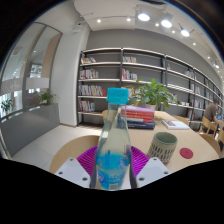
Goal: Pour water
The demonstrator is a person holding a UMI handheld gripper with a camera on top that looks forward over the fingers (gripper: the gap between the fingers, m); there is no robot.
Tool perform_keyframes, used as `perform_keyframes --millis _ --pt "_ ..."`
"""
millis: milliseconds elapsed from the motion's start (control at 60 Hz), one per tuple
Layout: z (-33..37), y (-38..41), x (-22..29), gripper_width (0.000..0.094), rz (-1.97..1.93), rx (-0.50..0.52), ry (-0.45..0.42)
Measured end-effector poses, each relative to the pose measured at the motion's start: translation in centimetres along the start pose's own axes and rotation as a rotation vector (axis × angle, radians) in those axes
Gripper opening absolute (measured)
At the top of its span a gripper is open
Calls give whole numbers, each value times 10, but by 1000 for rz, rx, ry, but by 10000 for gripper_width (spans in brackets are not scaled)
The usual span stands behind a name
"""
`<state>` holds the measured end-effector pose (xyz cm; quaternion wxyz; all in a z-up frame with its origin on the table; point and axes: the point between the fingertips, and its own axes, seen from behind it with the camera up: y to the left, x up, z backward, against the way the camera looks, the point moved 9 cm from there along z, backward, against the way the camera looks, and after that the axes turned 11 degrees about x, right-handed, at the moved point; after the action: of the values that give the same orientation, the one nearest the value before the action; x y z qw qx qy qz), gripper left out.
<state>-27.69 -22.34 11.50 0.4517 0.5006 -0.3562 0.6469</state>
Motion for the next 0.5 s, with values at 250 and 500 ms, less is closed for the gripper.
perform_keyframes --millis 250,500 --pt "-12 1 6 364 -42 77 -22" --pt "-39 -11 50 365 -452 158 -88"
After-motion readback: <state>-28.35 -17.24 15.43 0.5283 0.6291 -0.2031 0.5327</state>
